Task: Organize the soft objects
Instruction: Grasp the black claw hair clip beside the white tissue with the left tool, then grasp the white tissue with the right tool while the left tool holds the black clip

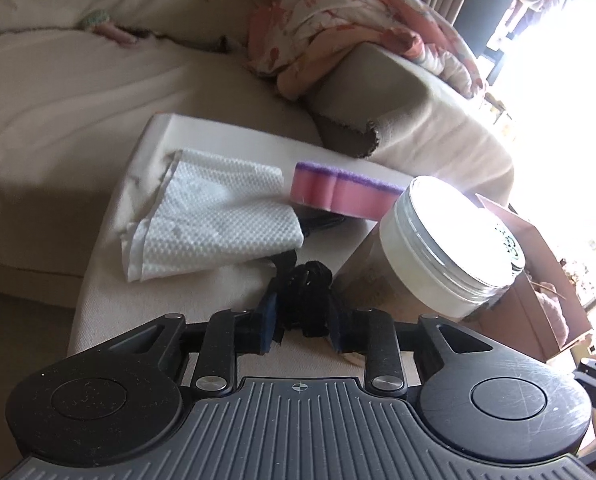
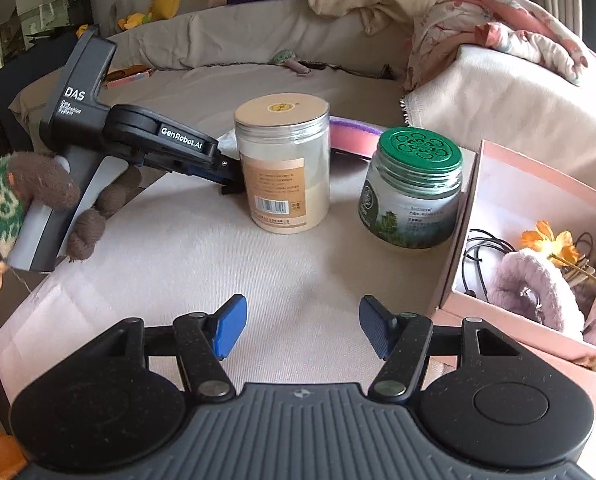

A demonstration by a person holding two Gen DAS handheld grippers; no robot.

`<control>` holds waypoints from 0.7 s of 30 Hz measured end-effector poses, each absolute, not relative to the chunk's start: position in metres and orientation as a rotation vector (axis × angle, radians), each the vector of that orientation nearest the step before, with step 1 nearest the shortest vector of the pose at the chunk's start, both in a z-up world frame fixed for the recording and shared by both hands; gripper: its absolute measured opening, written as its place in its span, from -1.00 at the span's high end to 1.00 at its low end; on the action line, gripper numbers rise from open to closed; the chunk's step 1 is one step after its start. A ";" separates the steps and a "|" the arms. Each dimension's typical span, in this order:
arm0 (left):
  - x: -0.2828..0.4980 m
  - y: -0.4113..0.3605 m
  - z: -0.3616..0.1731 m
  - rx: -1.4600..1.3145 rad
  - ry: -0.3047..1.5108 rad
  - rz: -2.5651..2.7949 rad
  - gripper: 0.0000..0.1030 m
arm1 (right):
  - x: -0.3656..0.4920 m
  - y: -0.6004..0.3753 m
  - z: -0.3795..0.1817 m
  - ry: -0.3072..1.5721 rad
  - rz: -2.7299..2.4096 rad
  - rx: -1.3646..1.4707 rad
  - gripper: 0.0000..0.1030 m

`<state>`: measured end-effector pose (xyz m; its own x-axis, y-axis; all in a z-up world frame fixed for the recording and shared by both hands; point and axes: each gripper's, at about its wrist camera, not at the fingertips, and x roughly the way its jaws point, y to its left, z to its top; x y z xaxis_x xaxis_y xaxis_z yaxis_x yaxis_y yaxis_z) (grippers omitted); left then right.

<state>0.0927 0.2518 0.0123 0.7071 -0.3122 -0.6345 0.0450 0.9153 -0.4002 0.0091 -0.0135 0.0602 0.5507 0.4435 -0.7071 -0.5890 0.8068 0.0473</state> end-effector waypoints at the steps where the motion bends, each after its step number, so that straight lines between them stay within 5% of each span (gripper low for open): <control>1: 0.090 0.253 0.013 -0.381 0.750 -0.203 0.62 | 0.008 -0.014 0.063 0.764 0.610 -0.205 -0.22; 8: 0.055 0.258 0.019 -0.226 0.707 -0.090 0.67 | 0.029 -0.013 0.114 0.685 0.655 -0.156 -0.22; 16: 0.026 0.262 0.025 -0.124 0.686 -0.044 0.68 | 0.095 -0.006 0.151 0.813 0.752 0.180 -0.22; 21: 0.028 0.255 0.012 -0.146 0.680 -0.065 0.68 | 0.100 0.027 0.165 0.740 0.733 -0.009 -0.22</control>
<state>0.0279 0.2555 0.0119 0.7758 -0.1076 -0.6218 0.0121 0.9877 -0.1559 0.0999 0.0272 0.1646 0.5046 0.6045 -0.6164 -0.6103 0.7547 0.2405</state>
